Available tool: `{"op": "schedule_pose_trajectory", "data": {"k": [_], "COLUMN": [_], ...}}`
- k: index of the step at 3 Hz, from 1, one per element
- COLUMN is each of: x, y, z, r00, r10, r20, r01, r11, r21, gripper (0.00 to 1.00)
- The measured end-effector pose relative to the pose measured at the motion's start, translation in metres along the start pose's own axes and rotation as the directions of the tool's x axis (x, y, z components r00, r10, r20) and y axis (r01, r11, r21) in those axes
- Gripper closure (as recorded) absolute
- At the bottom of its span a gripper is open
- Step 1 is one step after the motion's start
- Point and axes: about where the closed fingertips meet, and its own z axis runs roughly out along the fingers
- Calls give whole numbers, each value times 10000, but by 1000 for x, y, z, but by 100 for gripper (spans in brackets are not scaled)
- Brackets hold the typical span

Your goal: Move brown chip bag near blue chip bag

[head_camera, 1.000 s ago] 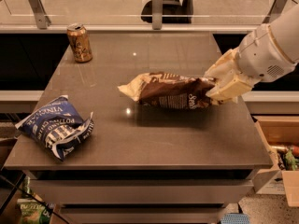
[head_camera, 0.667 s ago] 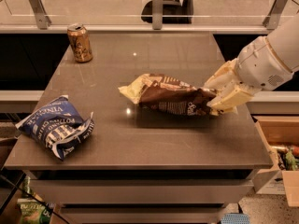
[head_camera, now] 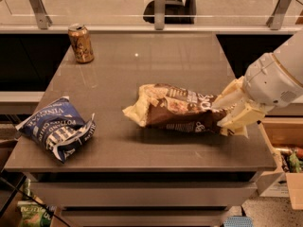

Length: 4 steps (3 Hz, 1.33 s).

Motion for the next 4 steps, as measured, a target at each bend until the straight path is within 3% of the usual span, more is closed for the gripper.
{"op": "schedule_pose_trajectory", "data": {"k": [1,3,4], "x": [5,-5,-5], "y": [9,-9,-9], "z": [0,24,24], "r00": [9997,9974,9974], "r10": [15,-713,-714], "r20": [-237,-95,-94], "r01": [-24,682,683], "r11": [9994,9798,9797], "r21": [-348,-1882,-1883], "gripper": [100,100,100]}}
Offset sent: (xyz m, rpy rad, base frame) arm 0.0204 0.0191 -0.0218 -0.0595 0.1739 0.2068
